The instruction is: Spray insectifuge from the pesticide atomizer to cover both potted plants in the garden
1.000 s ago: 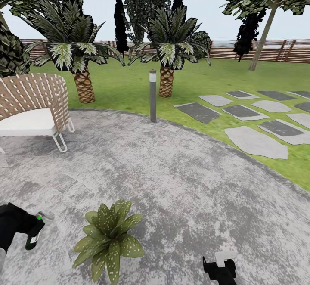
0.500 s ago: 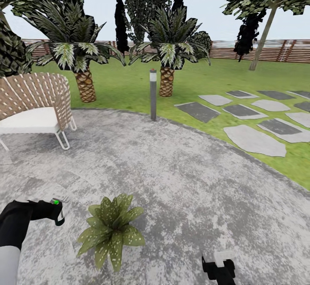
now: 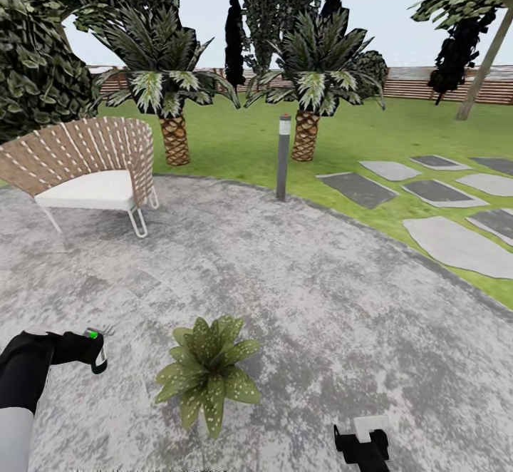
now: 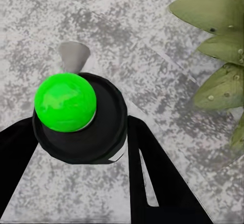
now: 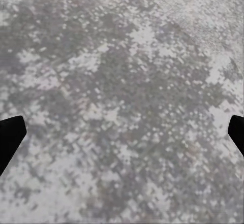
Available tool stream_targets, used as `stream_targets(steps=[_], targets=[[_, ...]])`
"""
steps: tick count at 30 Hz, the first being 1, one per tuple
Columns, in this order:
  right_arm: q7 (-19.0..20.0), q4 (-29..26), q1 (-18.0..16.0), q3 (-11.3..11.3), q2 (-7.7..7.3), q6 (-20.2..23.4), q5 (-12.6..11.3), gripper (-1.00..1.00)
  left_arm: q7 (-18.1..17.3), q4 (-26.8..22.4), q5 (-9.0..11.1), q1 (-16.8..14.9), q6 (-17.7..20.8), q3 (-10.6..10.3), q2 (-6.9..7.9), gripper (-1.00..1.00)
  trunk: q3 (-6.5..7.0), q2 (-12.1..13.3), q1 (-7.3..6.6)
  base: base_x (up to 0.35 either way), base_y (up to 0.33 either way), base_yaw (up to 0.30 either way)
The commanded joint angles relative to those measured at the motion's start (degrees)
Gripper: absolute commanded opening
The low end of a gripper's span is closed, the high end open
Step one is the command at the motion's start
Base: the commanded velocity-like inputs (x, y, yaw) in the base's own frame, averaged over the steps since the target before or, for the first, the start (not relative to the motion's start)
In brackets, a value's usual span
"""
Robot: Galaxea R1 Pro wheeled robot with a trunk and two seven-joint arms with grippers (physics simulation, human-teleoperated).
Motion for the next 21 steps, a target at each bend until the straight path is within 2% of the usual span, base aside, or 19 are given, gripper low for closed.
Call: stream_targets(steps=[1,7,17,21], targets=[[-0.4,0.0,0.0,0.5,-0.04,-0.1,0.0,1.0,-0.4,-0.1,-0.3,-0.1,0.3,0.1,-0.07,-1.0,-0.05,0.0,-0.01,0.0,0.0,0.278],[-0.4,0.0,0.0,0.5,-0.05,-0.1,0.0,1.0,-0.4,-0.1,-0.3,-0.1,0.3,0.0,-0.25,-1.0,-0.05,0.0,-0.01,0.0,-0.203,0.252],[-0.4,0.0,0.0,0.5,-0.13,-0.2,0.1,1.0,-0.4,-0.1,-0.3,-0.1,0.3,0.1,-0.2,-1.0,-0.05,0.0,-0.01,0.015,-0.269,0.015],[-0.5,0.0,0.0,0.5,-0.12,-0.2,0.1,1.0,-0.4,-0.1,-0.3,-0.1,0.3,0.1,-0.12,-1.0,-0.05,0.0,-0.01,0.079,-0.269,0.173]])
